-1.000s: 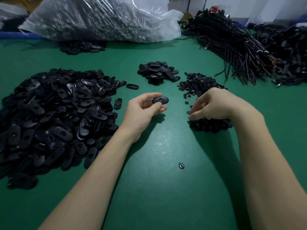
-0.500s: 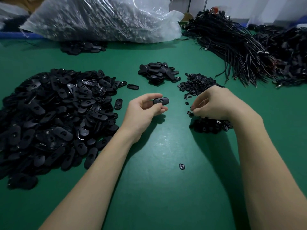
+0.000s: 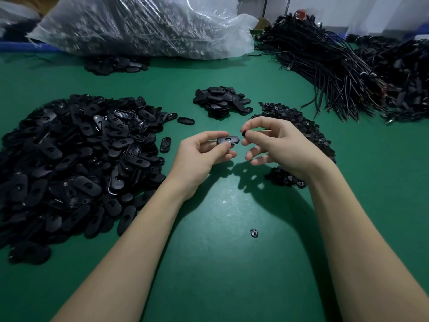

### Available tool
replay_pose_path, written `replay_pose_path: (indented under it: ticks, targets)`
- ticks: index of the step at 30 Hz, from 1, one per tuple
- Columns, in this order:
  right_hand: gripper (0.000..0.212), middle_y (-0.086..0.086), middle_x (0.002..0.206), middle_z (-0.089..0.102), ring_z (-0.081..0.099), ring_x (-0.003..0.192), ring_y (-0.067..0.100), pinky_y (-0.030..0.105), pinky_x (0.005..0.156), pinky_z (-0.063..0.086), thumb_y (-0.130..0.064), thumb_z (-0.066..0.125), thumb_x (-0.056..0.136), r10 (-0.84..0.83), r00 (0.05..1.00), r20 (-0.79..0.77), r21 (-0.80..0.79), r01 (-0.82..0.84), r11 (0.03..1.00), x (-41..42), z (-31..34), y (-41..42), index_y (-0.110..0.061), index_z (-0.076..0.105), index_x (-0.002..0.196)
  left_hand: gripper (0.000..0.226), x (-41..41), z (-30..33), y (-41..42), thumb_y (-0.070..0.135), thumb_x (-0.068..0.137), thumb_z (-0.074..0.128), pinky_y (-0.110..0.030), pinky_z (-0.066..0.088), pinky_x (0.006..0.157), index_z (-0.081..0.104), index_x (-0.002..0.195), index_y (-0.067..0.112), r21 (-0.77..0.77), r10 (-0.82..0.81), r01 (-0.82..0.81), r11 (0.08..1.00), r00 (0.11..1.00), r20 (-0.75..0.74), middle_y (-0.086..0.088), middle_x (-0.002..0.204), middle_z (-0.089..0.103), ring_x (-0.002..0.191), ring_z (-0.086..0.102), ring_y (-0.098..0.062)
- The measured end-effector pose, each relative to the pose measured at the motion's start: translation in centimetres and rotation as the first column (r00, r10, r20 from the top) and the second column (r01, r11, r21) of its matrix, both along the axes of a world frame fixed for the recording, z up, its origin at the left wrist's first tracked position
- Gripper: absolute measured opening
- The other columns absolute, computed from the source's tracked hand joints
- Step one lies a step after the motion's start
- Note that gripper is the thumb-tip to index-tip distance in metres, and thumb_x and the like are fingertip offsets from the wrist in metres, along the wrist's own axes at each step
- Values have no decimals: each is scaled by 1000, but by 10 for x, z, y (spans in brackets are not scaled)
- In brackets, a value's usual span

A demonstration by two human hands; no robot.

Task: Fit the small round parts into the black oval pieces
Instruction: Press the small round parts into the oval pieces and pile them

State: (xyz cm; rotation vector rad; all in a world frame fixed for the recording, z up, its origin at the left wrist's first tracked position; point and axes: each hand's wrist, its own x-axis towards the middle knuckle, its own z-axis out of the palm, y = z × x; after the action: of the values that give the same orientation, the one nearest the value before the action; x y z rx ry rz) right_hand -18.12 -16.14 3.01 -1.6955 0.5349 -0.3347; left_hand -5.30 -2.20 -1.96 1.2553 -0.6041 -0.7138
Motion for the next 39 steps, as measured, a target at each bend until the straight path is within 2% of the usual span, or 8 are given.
replay_pose_path:
  ticks: [10, 14, 21, 25, 28, 33, 37, 39]
  targets:
    - [9, 6, 94, 80, 66, 60, 8, 18, 56, 54, -9, 73, 94, -70, 997, 37, 1, 70, 998, 4, -7, -3, -10, 76, 102, 21, 0, 0, 0, 4, 91, 71, -24, 59, 81, 70, 111, 10, 5, -6, 6, 1000, 1000, 6, -9, 94, 78, 87, 76, -23]
    - [18, 12, 93, 79, 62, 55, 9, 18, 53, 51, -7, 76, 91, -101, 994, 40, -4, 101, 995, 5, -6, -2, -14, 73, 107, 23, 0, 0, 0, 3, 91, 70, -25, 60, 82, 69, 113, 6, 4, -6, 6, 1000, 1000, 0, -11, 94, 78, 87, 76, -24]
    - [11, 5, 92, 80, 62, 55, 8, 16, 53, 50, -11, 75, 91, -107, 994, 18, 2, 107, 994, 5, -5, -2, -13, 75, 102, 23, -1, 1, 0, 2, 91, 70, -26, 60, 83, 69, 114, 5, 7, -2, 2, 1000, 1000, -2, -12, 97, 78, 87, 76, -23]
    - [5, -1, 85, 80, 67, 60, 6, 15, 50, 47, -12, 78, 89, -148, 989, 1, -6, 148, 989, 8, -4, 1, -14, 79, 94, 25, -2, 0, 0, 2, 91, 70, -24, 59, 81, 69, 115, 5, 13, 7, -7, 1000, 1000, 25, -11, 96, 78, 88, 76, -24]
    - [5, -3, 78, 77, 61, 55, 3, 15, 47, 44, -12, 79, 88, -180, 983, -21, -53, 179, 982, 12, -3, 4, -16, 82, 89, 25, -3, -1, -1, -1, 89, 71, -23, 59, 79, 71, 113, 6, 20, 20, -21, 1000, 998, 52, -8, 95, 78, 88, 77, -24]
    - [5, -4, 65, 73, 58, 50, 2, 15, 44, 42, -10, 79, 86, -227, 972, -65, -114, 219, 969, 15, -2, 11, -14, 81, 83, 25, -3, -5, -3, 1, 87, 74, -30, 60, 85, 72, 109, 13, 30, 46, -50, 998, 993, 105, -7, 92, 79, 89, 77, -22]
    - [5, 1, 64, 73, 56, 51, 5, 17, 46, 42, -19, 80, 83, -268, 957, -108, -225, 239, 944, 17, 0, 12, -22, 82, 79, 24, -4, -6, -3, 1, 86, 76, -32, 61, 85, 73, 105, 15, 23, 51, -54, 998, 992, 117, -7, 91, 79, 90, 77, -22]
    - [5, -7, 58, 69, 54, 49, 2, 15, 45, 41, -22, 81, 82, -278, 953, -119, -270, 239, 933, 19, 0, 13, -25, 82, 77, 24, -4, -6, -3, 1, 86, 76, -30, 60, 83, 74, 106, 14, 25, 51, -55, 998, 991, 123, -7, 91, 79, 90, 77, -22]
